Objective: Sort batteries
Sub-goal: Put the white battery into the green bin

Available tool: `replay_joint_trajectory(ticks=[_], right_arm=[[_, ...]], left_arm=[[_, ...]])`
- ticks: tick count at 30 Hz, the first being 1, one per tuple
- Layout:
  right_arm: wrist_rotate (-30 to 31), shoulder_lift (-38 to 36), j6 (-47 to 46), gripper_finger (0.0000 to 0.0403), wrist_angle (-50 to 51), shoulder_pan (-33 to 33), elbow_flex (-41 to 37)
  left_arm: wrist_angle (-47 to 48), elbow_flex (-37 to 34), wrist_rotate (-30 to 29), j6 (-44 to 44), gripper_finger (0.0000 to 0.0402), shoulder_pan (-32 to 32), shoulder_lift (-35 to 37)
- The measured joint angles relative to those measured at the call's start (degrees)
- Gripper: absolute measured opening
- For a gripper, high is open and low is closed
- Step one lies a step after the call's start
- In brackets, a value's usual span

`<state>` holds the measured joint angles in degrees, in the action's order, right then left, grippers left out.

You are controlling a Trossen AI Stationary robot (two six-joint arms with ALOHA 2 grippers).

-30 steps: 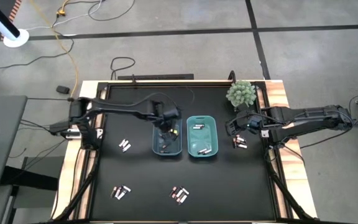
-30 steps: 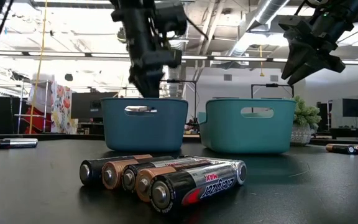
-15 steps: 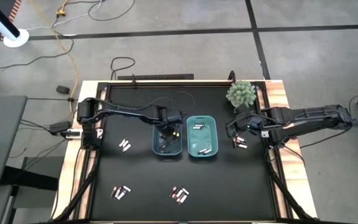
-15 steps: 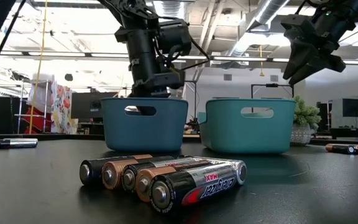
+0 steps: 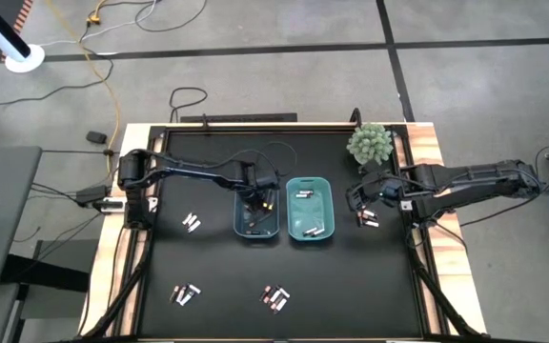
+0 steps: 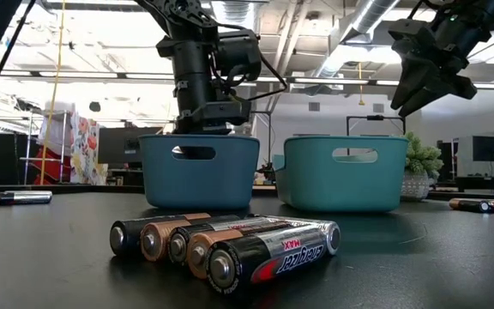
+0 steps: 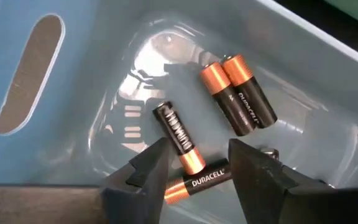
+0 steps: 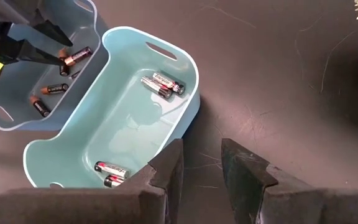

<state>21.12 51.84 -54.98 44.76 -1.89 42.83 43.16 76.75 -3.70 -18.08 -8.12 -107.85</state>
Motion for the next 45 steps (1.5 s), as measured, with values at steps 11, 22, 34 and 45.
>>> replay_joint_trajectory(ticks=[11, 22, 34, 45], right_arm=[[0.0, 0.0, 0.0, 0.0127, 0.0, 0.0, 0.0], [0.0, 0.0, 0.0, 0.0127, -0.2, 0.0, 0.0], [0.0, 0.0, -0.6, 0.0127, -0.3, 0.0, 0.0], [0.0, 0.0, -1.1, 0.0127, -0.4, 0.0, 0.0]], left_arm=[[3.0, 2.8, 2.2, -4.4, 0.0175, 0.3, 0.1], [7.2, 4.2, 0.9, -3.7, 0.0176, 0.9, 10.0], [26.3, -1.7, -15.2, -18.7, 0.0176, 2.5, 24.3], [19.9, -28.3, -11.6, -34.6, 0.0176, 4.8, 41.8]])
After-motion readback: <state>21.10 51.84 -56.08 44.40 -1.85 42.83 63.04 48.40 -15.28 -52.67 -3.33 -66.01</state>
